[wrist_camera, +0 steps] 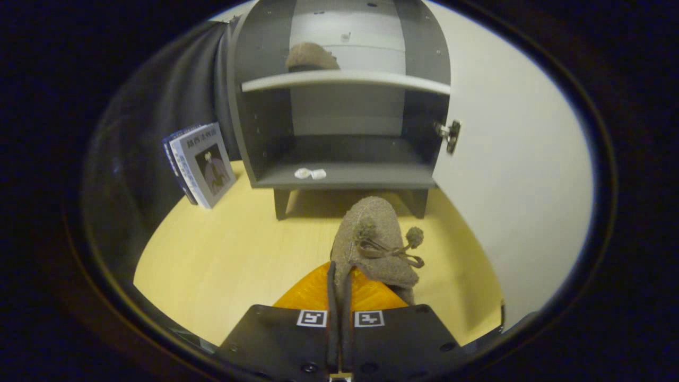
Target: Open the shoe cabinet door, grab the shoes and put them into the shoe cabinet, then close the shoe cabinet door.
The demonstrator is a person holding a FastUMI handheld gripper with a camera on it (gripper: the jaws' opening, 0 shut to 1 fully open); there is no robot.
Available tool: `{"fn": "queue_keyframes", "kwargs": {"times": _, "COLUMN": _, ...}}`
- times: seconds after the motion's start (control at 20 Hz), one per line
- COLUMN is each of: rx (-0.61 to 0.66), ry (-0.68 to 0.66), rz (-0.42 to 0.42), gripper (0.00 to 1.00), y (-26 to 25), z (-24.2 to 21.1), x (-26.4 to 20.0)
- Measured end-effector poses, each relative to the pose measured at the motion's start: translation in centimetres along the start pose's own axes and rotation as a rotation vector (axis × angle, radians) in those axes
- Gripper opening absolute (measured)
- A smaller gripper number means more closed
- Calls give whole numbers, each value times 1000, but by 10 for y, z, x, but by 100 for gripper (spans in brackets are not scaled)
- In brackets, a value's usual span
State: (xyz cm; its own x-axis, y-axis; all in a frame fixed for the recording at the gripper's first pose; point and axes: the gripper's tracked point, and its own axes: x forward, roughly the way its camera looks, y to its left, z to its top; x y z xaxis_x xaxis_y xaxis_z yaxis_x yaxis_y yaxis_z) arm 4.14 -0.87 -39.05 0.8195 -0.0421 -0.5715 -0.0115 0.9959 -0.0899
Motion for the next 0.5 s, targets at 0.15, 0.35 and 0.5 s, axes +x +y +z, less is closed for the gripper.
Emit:
{"fn": "queue_keyframes", "kwargs": {"times": 0.15, "rx": -22, "ry": -88, "rz": 23, "gripper": 5, "y": -1, "z": 73, "x": -33}}
{"fn": "queue_keyframes", "kwargs": {"times": 0.35, "rx": -56, "ry": -193, "rz": 26, "gripper": 5, "y": -6, "z": 156, "x": -45}}
{"fn": "queue_keyframes", "kwargs": {"times": 0.5, "rx": -67, "ry": -274, "rz": 2, "gripper": 5, "y": -10, "z": 217, "x": -35}}
